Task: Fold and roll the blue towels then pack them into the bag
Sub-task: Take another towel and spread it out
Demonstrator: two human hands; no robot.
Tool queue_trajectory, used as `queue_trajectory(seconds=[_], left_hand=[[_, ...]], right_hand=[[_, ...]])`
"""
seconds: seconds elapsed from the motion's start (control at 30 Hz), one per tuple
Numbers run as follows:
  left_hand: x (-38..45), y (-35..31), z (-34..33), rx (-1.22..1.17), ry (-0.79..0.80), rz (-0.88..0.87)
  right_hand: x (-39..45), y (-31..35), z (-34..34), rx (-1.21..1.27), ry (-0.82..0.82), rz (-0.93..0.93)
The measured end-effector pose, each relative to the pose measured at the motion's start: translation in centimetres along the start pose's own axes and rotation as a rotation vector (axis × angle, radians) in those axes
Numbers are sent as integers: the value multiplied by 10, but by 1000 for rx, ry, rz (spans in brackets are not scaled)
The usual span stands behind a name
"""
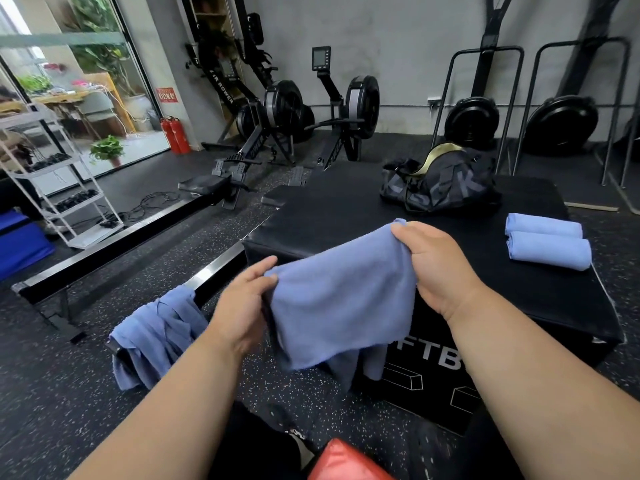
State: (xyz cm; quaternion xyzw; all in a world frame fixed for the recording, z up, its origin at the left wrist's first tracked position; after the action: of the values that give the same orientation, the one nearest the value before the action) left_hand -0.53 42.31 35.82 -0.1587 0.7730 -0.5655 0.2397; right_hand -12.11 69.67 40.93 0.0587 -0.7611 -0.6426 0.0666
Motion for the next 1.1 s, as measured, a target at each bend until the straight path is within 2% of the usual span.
queue_trajectory(seconds=[0.2, 0.37, 0.47, 0.63, 0.83, 0.93, 1.03, 1.1], left_hand=[[4, -52, 10, 337, 18, -250], [4, -72, -1, 339, 50, -292], [2, -82, -8, 425, 47, -385], [1, -91, -14, 557, 26, -459], [2, -89, -11, 574, 15, -461], [1, -93, -8, 561, -12, -464], [3, -97, -3, 498, 1, -441], [5, -100, -1, 448, 15, -425]], right_hand=[[14, -17, 22, -92, -129, -21], [21, -26, 36, -43, -203, -55], [25, -31, 43, -37, -235, -70], [31, -50, 66, -263, -281, -157], [17, -59, 83, -320, -329, -210], [16, -53, 75, -176, -306, -158], [15, -38, 61, 124, -231, -107], [14, -25, 50, 331, -124, -127]])
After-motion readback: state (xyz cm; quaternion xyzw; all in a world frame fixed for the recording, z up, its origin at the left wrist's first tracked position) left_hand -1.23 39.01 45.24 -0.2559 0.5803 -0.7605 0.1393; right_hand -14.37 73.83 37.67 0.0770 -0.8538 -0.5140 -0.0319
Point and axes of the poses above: each hand's wrist, its own x-axis towards the middle knuckle, its own z-axis out of the back of the hand, y = z × x, the point moved 8 cm from there along x, towards the middle knuckle, and after that the axes turned 3 degrees about -y, right-handed, at the moved point
